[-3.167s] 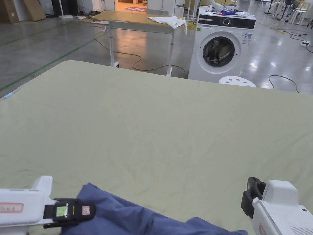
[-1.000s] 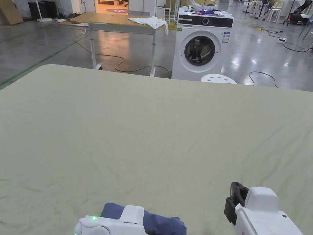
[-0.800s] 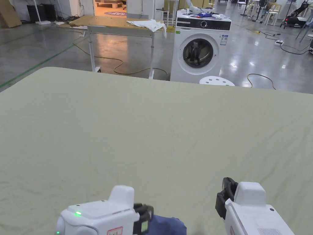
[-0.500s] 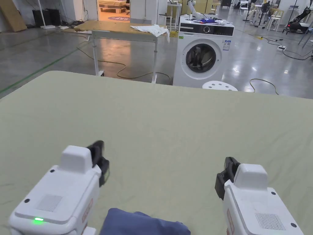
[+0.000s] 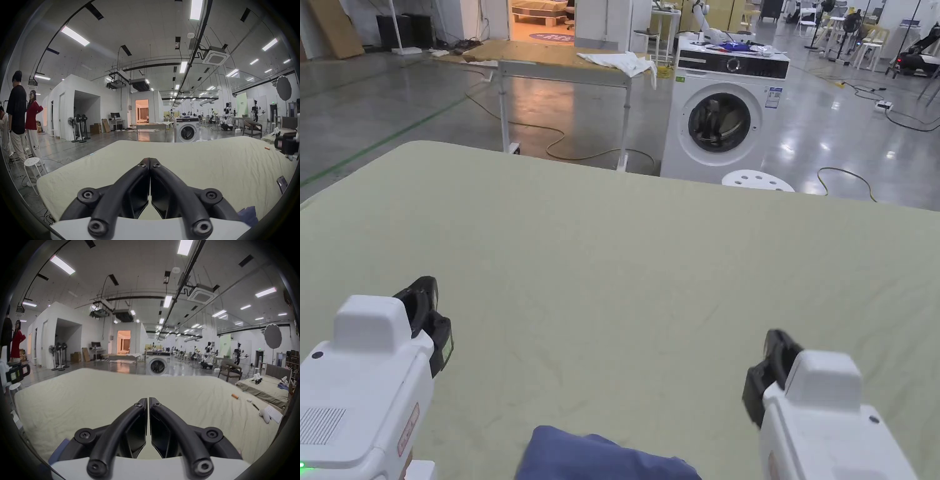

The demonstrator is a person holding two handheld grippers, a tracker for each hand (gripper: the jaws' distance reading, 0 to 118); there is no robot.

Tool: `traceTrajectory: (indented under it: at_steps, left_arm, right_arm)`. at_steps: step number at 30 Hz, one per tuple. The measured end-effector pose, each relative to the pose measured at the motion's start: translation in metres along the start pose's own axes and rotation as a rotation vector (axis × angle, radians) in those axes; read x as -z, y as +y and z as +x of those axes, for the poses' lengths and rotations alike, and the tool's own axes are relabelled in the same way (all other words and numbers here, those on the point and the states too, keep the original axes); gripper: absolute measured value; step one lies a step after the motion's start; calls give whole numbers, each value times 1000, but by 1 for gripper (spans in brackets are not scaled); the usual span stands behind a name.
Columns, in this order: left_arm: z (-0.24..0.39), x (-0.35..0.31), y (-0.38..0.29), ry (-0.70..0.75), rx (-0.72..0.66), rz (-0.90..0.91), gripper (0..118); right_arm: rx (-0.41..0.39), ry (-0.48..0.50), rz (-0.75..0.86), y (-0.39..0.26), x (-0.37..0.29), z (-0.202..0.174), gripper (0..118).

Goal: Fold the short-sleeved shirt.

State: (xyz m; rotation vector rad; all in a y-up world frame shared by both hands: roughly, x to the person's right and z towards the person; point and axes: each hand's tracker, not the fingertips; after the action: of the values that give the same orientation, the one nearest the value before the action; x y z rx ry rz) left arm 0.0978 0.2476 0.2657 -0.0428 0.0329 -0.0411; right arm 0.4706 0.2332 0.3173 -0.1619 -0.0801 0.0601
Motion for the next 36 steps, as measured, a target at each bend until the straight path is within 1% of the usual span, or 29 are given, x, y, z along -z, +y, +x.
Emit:
traceTrajectory:
  at_steps: [4,6,9,11,13,14,15,17,18,20,21,22,23,25,27,30,31,32,33,34,35,36]
  left_arm:
    - [-6,-1,-15,-16,-18,-55,0]
    - [-7,-2,-24,-26,-23,-86,0]
    - [-9,-3,-37,-60,-28,-149,0]
    - [-10,-4,-46,-95,-38,-199,0]
    - [-13,-4,-59,-161,-72,-274,0]
    - [-14,-2,-66,-204,-101,-329,1]
    - [-17,2,-74,-255,-147,-396,4]
    - [-24,13,-96,-380,-284,-540,29]
    - [-28,20,-108,-457,-366,-622,47]
    - [-31,33,-130,-589,-486,-755,59]
    - [-31,39,-142,-649,-552,-805,70]
    - [-30,45,-153,-715,-602,-854,84]
    - [-28,51,-161,-756,-641,-883,88]
    - [-22,61,-179,-816,-720,-977,89]
    - [-15,71,-193,-809,-756,-1039,89]
    - [7,79,-204,-945,-870,-1041,88]
    - [15,84,-209,-995,-927,-1062,85]
    - [14,97,-229,-1027,-962,-1094,79]
    - [19,101,-236,-1013,-953,-1129,71]
    - [21,102,-237,-991,-884,-1133,45]
    - [22,103,-236,-977,-821,-1127,34]
    - [35,83,-216,-981,-834,-1108,32]
  right_arm:
    - [-24,143,-154,-49,-16,-32,1]
    - [-64,195,-223,-77,-18,-49,1]
    - [-77,221,-306,-113,-16,-65,1]
    - [-114,183,-332,-131,-9,-69,1]
    - [-90,168,-374,-145,2,-68,1]
    - [-70,165,-404,-151,7,-65,1]
    - [-66,159,-401,-155,9,-64,1]
    - [-74,152,-392,-159,10,-63,1]
    - [-73,152,-390,-158,9,-62,1]
    - [-70,153,-393,-157,10,-62,1]
    - [-67,154,-395,-157,10,-62,1]
    - [-64,157,-396,-156,10,-61,1]
    - [-60,160,-396,-157,10,-60,1]
    - [-53,163,-398,-157,10,-59,1]
    - [-50,166,-400,-156,10,-58,1]
    - [-43,165,-401,-158,10,-58,1]
    - [-44,166,-398,-158,9,-58,1]
    - [-43,167,-397,-158,9,-58,1]
    - [-42,167,-397,-158,9,-57,1]
    - [-38,168,-399,-157,9,-56,1]
    - [-30,170,-402,-157,9,-55,1]
    - [-27,168,-403,-157,9,-54,1]
